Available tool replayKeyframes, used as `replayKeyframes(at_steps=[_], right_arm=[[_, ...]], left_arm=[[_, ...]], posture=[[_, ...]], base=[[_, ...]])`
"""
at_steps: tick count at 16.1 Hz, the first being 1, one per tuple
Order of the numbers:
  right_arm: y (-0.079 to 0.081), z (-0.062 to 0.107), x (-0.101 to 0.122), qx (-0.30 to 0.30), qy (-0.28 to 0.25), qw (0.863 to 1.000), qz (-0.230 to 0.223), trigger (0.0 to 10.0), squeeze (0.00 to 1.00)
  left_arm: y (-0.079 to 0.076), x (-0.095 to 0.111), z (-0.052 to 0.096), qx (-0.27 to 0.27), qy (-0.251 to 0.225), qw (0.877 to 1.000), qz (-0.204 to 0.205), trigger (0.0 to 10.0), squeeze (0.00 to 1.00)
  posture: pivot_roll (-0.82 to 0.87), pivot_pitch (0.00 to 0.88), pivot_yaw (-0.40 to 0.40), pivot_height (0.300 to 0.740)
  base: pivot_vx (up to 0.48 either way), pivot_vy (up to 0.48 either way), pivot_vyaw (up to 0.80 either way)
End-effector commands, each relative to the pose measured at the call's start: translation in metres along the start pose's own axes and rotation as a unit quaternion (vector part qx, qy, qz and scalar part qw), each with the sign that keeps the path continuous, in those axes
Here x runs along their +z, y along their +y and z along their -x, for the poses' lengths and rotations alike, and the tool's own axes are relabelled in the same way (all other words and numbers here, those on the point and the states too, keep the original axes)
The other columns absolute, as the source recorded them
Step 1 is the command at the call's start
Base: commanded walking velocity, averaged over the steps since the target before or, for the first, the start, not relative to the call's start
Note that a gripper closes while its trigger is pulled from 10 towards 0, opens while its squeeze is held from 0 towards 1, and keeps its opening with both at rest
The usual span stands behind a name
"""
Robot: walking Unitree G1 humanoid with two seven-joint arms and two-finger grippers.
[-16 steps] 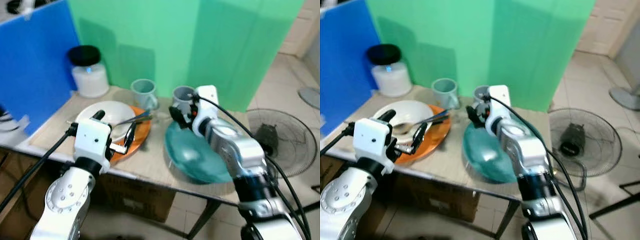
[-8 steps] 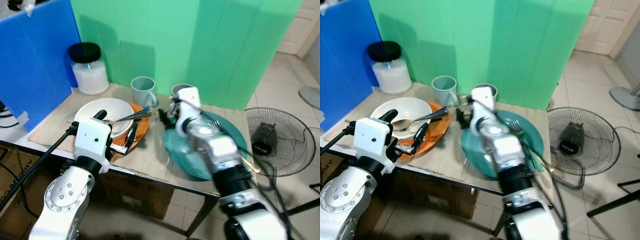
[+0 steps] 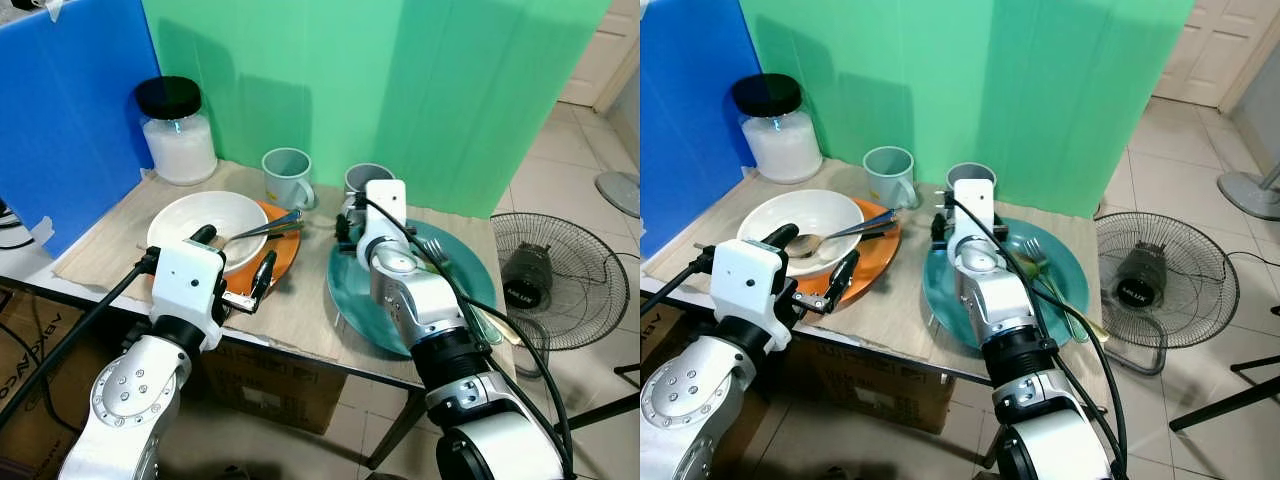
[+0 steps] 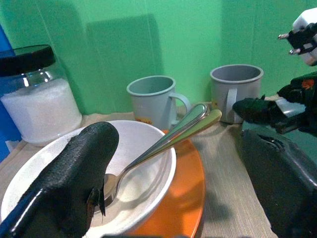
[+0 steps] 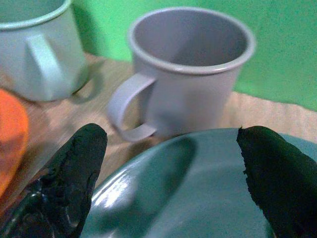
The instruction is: Setting the table
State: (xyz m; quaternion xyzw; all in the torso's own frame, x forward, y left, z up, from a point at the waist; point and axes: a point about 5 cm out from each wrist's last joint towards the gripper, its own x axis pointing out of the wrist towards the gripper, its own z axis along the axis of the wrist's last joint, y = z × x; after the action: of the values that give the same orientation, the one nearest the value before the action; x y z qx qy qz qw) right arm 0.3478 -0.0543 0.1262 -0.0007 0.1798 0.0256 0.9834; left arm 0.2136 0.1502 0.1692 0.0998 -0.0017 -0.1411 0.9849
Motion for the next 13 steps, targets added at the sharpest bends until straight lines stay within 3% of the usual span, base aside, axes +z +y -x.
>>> replayKeyframes(at_steps=[1,4,9,13], right_arm=[[0.024,0.002,0.013,0.018,-0.014,1.0,-0.019,10.0,0.0],[0.027,-0.002,0.011,0.029,-0.006,0.998,-0.056,10.0,0.0],[0.037,-0.003,0.017,0.056,-0.02,0.995,-0.079,10.0,0.0],[0.054,0.001,0.018,0.083,-0.029,0.993,-0.073,10.0,0.0]], left_arm=[[-0.002,0.0,0.0,-0.006,0.004,1.0,0.002,10.0,0.0],[-0.002,0.0,-0.001,-0.009,0.004,1.0,0.0,10.0,0.0],[-0.001,-0.001,0.0,-0.01,0.006,1.0,-0.003,10.0,0.0],[-0.003,-0.001,0.0,-0.013,0.007,1.0,0.0,10.0,0.0]], posture=[[-0.04,0.034,-0.05,0.74],[-0.04,0.036,-0.045,0.74],[-0.04,0.043,-0.046,0.74],[-0.03,0.046,-0.049,0.74]], base=[[0.0,0.0,0.0],[0.0,0.0,0.0],[0.0,0.0,0.0],[0.0,0.0,0.0]])
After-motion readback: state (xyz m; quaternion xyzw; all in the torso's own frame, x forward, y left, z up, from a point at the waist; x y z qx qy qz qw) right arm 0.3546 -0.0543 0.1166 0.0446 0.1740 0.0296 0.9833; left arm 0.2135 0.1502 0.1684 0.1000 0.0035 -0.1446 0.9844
